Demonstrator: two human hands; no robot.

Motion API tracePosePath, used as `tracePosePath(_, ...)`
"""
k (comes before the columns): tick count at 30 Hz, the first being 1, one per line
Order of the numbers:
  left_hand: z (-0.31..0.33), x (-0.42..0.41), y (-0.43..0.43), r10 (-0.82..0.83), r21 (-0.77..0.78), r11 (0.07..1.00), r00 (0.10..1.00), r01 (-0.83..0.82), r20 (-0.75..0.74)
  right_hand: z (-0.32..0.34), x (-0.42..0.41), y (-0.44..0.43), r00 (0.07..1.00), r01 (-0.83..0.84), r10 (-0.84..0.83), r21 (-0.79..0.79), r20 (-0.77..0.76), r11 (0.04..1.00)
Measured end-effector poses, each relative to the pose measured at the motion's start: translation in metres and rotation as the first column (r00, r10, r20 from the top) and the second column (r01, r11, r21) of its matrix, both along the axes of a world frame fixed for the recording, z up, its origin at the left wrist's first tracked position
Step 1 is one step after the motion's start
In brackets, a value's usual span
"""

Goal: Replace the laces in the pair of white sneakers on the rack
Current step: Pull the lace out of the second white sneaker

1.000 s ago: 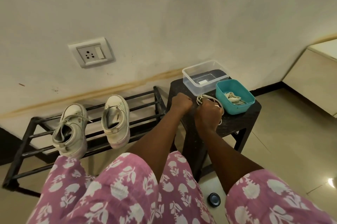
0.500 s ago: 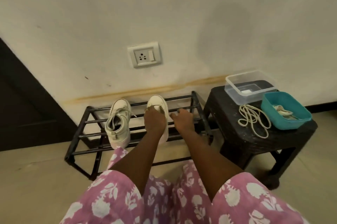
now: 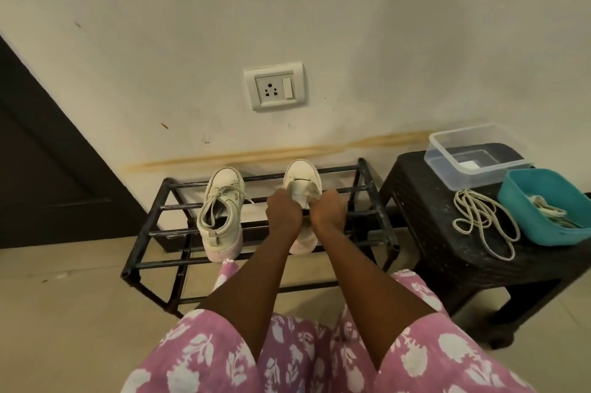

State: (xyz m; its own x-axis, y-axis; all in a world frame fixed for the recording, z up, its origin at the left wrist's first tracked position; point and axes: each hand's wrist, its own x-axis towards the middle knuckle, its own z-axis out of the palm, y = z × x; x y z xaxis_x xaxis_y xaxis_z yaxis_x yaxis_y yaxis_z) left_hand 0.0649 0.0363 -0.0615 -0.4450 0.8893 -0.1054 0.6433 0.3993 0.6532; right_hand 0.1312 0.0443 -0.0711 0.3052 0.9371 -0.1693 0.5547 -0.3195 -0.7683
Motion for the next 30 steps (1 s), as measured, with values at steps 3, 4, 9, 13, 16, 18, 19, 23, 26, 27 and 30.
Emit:
tracePosePath(3, -0.001, 0.014, 0.0, -0.03, 0.028, 0.999, 0.999, 0.029, 0.027, 0.0, 0.012, 0.0, 0.997, 0.067, -0.067, 0.015, 0.034, 0.998)
tracePosePath(4, -0.001, 0.018, -0.001, -0.029, 0.027, 0.999, 0.999, 0.028, 0.045, 0.001, 0.016, 0.001, 0.996, 0.078, -0.078, 0.017, 0.031, 0.997)
tracePosePath(9, -0.003, 0.02, -0.001, -0.031, 0.001, 1.0, 0.996, 0.031, 0.087, 0.004, 0.017, 0.003, 0.997, 0.066, -0.066, 0.0, 0.037, 0.998)
tracePosePath(13, 0.004, -0.007, 0.001, -0.006, 0.124, 0.992, 0.993, -0.008, 0.114, 0.009, -0.002, -0.007, 0.971, -0.052, 0.005, 0.189, 0.241, 0.981)
tracePosePath(16, 0.019, -0.045, 0.0, 0.122, 0.248, 0.961, 0.992, -0.123, 0.017, 0.017, -0.028, -0.009, 0.936, -0.236, 0.107, 0.37, 0.336, 0.899)
tracePosePath(18, 0.025, -0.072, 0.001, 0.179, 0.257, 0.952, 0.983, -0.163, -0.039, 0.019, -0.048, -0.008, 0.933, -0.307, 0.197, 0.378, 0.301, 0.873)
tracePosePath(19, 0.025, -0.087, 0.001, 0.181, 0.224, 0.961, 0.981, -0.163, -0.063, 0.019, -0.058, -0.008, 0.937, -0.33, 0.259, 0.348, 0.234, 0.878)
tracePosePath(23, 0.02, -0.14, 0.003, 0.185, 0.003, 0.983, 0.978, -0.185, -0.1, 0.012, -0.093, -0.002, 0.892, -0.443, 0.453, 0.207, 0.0, 0.872)
tracePosePath(26, 0.01, -0.166, 0.004, 0.154, -0.108, 0.983, 0.988, -0.15, 0.028, 0.009, -0.116, 0.008, 0.842, -0.532, 0.535, 0.052, -0.065, 0.845)
tracePosePath(27, 0.007, -0.171, 0.004, 0.158, -0.131, 0.982, 0.976, -0.139, 0.151, 0.009, -0.121, 0.01, 0.832, -0.55, 0.548, -0.001, -0.089, 0.835)
tracePosePath(30, 0.005, -0.177, 0.003, 0.223, -0.142, 0.974, 0.854, -0.176, 0.47, 0.01, -0.127, 0.014, 0.824, -0.562, 0.55, -0.072, -0.136, 0.824)
